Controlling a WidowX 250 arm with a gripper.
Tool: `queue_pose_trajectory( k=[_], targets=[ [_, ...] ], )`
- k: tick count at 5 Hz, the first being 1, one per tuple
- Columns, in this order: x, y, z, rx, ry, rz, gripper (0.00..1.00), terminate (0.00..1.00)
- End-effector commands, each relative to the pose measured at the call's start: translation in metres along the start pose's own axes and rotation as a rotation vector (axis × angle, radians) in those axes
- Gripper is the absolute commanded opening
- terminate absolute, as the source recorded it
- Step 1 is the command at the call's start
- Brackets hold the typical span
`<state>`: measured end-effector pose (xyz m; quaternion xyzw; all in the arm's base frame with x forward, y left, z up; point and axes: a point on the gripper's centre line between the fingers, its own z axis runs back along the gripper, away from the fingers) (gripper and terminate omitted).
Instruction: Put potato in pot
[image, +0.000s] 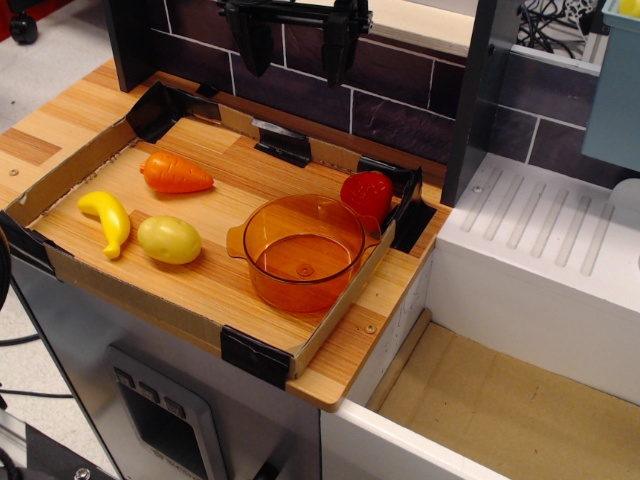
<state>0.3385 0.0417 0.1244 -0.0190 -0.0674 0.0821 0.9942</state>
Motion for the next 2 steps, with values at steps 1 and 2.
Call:
queue_pose_trajectory(
  k=[1,2],
  targets=[
    [0.000,0.000,0.000,0.000,0.000,0.000,1.00,0.00],
    [-0.009,0.014,0.008,-0.041,0.008,-0.246,1.00,0.00]
  ],
)
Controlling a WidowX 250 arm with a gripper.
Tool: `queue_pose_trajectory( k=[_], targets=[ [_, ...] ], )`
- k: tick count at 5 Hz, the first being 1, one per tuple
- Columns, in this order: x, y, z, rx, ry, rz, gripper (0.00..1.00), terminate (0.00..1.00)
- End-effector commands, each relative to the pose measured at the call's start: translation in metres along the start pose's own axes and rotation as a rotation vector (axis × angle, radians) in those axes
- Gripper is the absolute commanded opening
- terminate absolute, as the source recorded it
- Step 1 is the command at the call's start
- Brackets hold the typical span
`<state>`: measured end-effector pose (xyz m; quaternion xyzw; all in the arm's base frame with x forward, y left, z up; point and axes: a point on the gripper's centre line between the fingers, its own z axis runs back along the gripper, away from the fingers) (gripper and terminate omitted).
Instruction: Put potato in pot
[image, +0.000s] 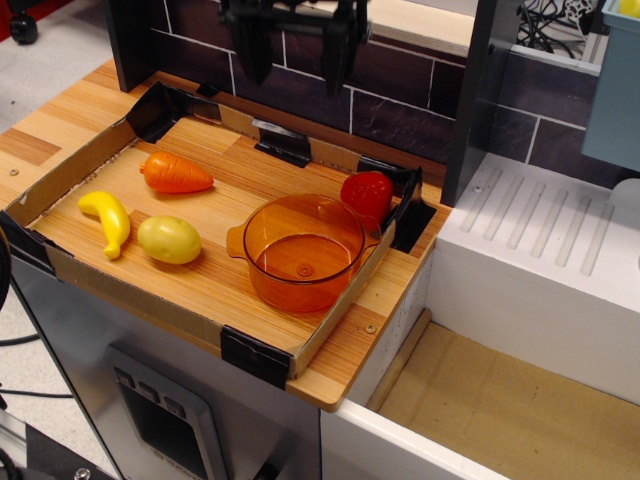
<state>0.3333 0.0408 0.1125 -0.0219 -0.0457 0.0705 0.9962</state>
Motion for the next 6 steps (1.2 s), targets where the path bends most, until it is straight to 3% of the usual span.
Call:
queue_pose_trajectory(
  k=[1,2,3,4,5,6],
  targets=[
    [-0.009,0.032,0.018,-0.052,0.012,-0.453,1.00,0.00],
    [-0.011,0.053,0.026,-0.067,0.012,-0.645,1.00,0.00],
    [-0.018,0.076,0.027,-0.096,0.067,-0.810,1.00,0.00],
    [-0.032,0.090,0.024,-0.119,0.068,-0.927,1.00,0.00],
    [-0.042,0.096,0.015,-0.116,0.087,-1.018,1.00,0.00],
    [-0.052,0.102,0.003,-0.102,0.066,-1.055,1.00,0.00]
  ],
)
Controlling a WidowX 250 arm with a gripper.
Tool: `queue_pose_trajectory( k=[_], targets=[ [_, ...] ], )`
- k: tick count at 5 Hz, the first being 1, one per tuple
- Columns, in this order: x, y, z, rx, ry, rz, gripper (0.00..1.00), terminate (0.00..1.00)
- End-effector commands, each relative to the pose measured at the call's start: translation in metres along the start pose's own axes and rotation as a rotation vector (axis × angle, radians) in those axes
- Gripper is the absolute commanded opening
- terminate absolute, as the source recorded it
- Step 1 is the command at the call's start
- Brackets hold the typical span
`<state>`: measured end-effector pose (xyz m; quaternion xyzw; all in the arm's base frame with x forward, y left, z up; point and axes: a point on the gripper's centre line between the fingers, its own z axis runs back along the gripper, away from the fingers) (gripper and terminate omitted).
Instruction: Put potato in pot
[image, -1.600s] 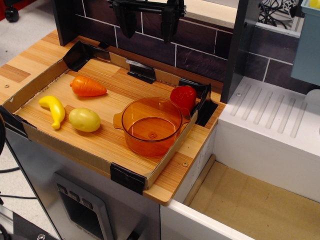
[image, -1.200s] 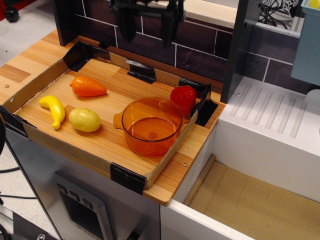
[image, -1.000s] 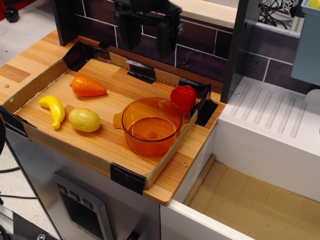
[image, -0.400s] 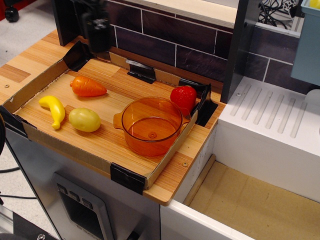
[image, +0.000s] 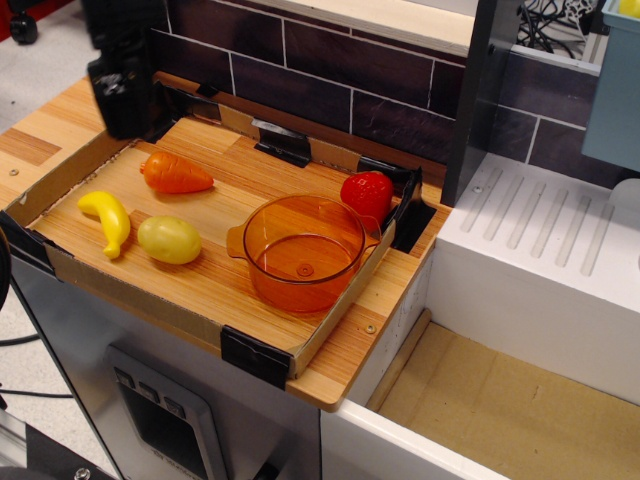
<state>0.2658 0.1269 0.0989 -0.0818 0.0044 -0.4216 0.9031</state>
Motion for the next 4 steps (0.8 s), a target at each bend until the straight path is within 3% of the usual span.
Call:
queue_pose_trajectory(
  k=[1,4],
  targets=[
    [-0.005,0.004,-0.008,0.113,-0.028,-0.034,1.00,0.00],
    [0.007,-0.006,-0.042,0.147,0.004,-0.049,1.00,0.00]
  ],
)
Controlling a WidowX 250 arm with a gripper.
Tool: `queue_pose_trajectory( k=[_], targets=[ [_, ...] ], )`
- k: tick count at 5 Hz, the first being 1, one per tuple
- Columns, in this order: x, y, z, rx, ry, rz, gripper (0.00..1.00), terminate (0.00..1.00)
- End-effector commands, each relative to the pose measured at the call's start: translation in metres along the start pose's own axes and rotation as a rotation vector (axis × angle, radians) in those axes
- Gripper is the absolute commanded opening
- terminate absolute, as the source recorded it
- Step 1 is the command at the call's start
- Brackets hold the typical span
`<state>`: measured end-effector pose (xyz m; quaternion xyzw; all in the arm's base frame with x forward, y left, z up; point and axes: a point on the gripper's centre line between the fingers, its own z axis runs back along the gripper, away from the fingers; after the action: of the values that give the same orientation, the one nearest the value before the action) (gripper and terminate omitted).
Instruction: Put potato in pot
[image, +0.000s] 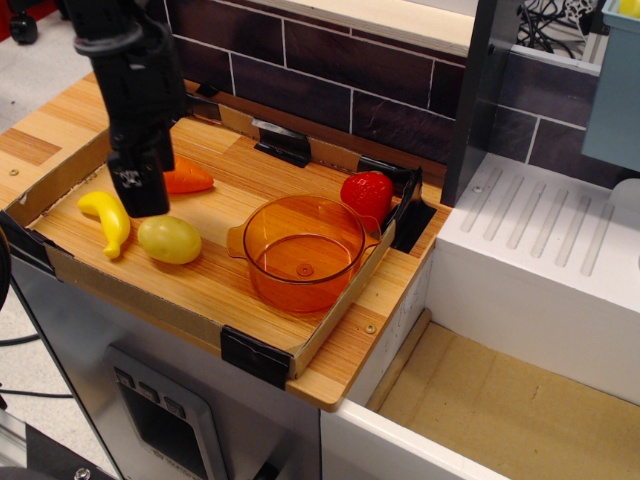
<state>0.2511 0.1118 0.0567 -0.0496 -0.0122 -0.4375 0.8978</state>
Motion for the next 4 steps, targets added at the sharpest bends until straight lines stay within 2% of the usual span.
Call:
queue_pose_trajectory(
  k=[1,4],
  targets=[
    [0.005,0.008,-0.013,0.090,0.031,-0.020,1.00,0.00],
    [0.006,0.018,-0.038,0.134,0.071,0.039,1.00,0.00]
  ],
)
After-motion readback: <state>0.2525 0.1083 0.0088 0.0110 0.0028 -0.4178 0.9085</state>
